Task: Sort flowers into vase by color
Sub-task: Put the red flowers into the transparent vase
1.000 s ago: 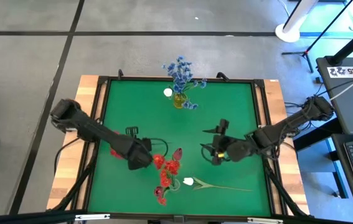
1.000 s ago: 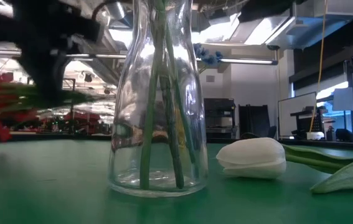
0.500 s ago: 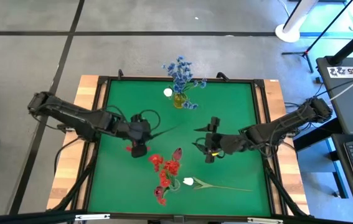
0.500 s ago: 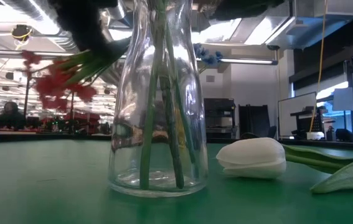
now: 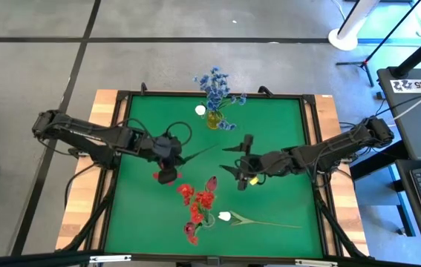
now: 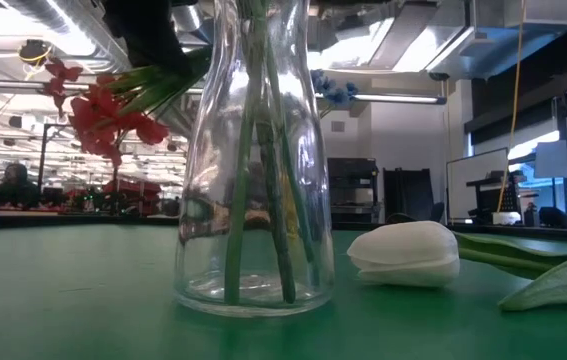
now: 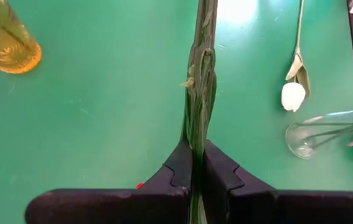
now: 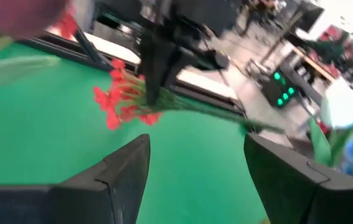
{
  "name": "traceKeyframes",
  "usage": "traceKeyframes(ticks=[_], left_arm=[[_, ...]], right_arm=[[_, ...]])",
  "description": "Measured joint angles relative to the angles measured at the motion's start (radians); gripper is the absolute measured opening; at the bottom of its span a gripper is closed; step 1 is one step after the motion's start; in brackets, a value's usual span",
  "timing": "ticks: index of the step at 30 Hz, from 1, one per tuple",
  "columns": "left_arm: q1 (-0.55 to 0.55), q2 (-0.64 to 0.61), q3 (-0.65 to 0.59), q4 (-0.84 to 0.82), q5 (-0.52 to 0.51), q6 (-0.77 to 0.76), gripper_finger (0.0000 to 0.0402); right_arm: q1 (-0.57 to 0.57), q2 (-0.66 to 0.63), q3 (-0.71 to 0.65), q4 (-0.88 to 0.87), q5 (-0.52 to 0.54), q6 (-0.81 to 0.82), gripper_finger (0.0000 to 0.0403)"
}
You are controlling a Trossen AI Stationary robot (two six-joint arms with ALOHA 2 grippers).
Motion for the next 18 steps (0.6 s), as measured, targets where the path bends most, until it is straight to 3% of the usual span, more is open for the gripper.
traceKeyframes(ticks=[10, 18], left_arm=[[0.066, 0.0, 0.0, 0.05, 0.098, -0.024, 0.0008], [0.111, 0.0, 0.0, 0.086, 0.166, -0.025, 0.0008]], right_arm=[[-0.001, 0.0, 0.0, 0.059, -0.023, -0.19, 0.0259], [-0.001, 0.0, 0.0, 0.061, 0.087, -0.412, 0.0259]])
